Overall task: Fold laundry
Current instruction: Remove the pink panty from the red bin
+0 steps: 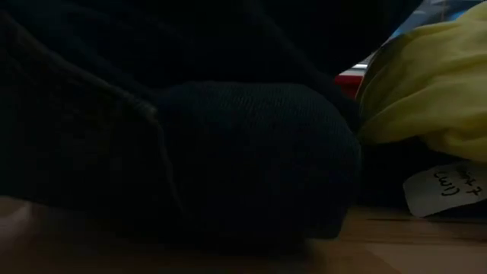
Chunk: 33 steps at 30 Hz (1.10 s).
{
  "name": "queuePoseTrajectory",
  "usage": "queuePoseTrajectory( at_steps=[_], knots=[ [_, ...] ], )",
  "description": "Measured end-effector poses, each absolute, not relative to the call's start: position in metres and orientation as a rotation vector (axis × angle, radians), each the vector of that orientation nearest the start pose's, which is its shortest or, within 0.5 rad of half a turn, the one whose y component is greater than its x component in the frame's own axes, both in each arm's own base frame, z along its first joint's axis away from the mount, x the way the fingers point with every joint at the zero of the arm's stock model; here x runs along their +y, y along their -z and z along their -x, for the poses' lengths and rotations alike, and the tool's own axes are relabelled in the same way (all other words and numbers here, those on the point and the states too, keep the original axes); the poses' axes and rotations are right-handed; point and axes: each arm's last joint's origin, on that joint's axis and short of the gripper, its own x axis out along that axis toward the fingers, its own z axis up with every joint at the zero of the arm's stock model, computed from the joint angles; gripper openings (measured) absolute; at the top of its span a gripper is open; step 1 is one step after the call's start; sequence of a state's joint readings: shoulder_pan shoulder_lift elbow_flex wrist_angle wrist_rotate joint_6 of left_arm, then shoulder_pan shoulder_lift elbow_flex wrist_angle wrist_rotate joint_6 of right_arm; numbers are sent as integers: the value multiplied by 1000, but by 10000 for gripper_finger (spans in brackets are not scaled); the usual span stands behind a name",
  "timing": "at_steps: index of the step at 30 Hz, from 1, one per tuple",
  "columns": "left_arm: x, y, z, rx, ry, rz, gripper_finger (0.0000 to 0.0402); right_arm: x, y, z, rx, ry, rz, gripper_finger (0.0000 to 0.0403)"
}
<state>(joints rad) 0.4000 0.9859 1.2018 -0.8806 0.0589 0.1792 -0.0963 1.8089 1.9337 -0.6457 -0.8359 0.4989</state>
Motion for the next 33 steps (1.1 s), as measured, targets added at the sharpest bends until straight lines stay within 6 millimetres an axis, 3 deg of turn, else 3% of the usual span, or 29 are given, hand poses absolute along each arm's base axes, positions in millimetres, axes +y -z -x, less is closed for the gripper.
queuePoseTrajectory(
  at_steps=[3,6,9,13,17,21,26,33],
  knots=[
    [67,-375,-164,676,-269,-19,182,-41,-419,-389,543,-470,-689,197],
    [67,-375,-163,677,-268,-20,182,-75,-415,-384,527,-251,-699,198],
    [67,-375,-164,675,-268,-23,182,-114,-401,-379,566,-92,-745,194],
    [68,-377,-165,657,-268,-36,182,-166,-368,-373,671,56,-833,186],
    [69,-381,-167,613,-289,-52,182,-206,-348,-357,728,143,-844,182],
    [77,-385,-170,591,-420,-143,182,-227,-346,-341,744,192,-763,181],
    [98,-384,-174,609,-599,-206,182,-236,-343,-330,785,158,-614,181],
    [138,-371,-172,639,-749,-32,182,-241,-343,-334,776,177,-372,181]
  ],
)
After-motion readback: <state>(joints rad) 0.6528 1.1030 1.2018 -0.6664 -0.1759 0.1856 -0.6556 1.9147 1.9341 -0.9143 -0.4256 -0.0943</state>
